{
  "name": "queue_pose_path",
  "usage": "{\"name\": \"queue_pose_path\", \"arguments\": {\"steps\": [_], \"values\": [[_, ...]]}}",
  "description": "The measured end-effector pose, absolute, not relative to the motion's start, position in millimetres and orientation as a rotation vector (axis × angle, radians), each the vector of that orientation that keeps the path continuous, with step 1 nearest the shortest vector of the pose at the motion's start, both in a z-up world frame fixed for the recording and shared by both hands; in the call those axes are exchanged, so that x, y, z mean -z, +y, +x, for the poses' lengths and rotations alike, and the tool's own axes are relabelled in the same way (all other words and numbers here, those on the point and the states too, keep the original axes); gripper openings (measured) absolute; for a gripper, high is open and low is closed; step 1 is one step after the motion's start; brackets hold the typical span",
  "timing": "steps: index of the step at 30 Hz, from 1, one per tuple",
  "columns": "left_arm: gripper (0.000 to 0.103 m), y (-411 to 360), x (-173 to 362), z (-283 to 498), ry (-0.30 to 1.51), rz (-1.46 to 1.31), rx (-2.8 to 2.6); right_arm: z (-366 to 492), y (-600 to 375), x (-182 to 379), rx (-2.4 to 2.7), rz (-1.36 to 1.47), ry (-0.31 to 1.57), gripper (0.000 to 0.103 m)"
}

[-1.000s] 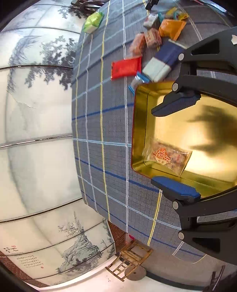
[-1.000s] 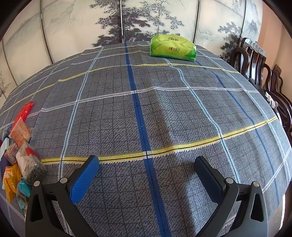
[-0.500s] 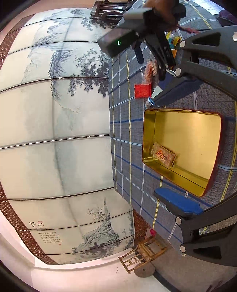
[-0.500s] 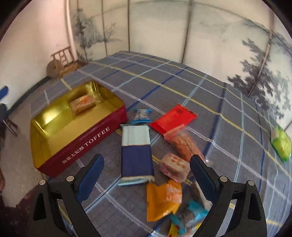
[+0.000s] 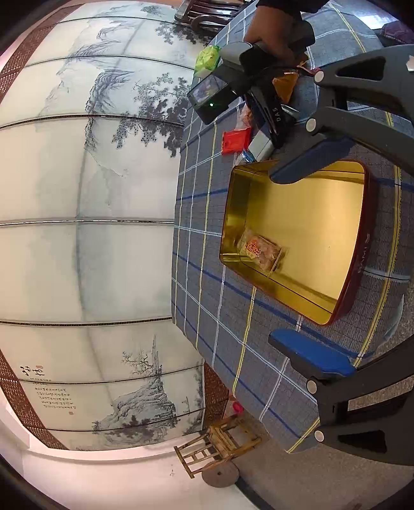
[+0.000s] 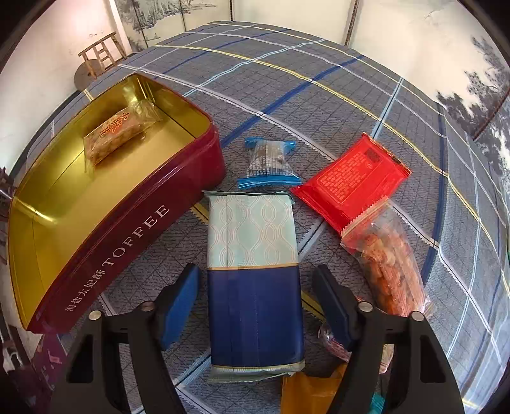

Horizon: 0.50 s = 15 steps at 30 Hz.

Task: Organize snacks
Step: 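Grasp the blue-and-white rectangular box with the right gripper, then carry the box into the gold tin and open the right gripper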

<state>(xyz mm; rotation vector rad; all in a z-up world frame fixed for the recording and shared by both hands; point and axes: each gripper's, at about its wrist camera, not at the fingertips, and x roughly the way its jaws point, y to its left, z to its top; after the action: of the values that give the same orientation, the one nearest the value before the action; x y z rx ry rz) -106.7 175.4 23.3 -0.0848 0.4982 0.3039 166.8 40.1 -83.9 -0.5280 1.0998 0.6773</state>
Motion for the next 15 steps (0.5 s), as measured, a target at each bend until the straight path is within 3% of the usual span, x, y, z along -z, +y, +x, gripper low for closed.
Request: {"name": "queue_pose_path", "arguments": {"steps": [1, 7, 15], "values": [[0.090, 175, -22, -106, 0.502, -0.087, -0.305, 167, 41, 84, -0.672, -0.525, 1.097, 0.051], [0.090, 177, -23, -107, 0.495, -0.111, -0.287, 152, 29, 85, -0.696, -0.472, 1.097, 0.050], [0.090, 181, -19, -106, 0.508, -0.125, -0.307, 137, 22, 25, -0.805, -0.205, 1.055, 0.050]]}}
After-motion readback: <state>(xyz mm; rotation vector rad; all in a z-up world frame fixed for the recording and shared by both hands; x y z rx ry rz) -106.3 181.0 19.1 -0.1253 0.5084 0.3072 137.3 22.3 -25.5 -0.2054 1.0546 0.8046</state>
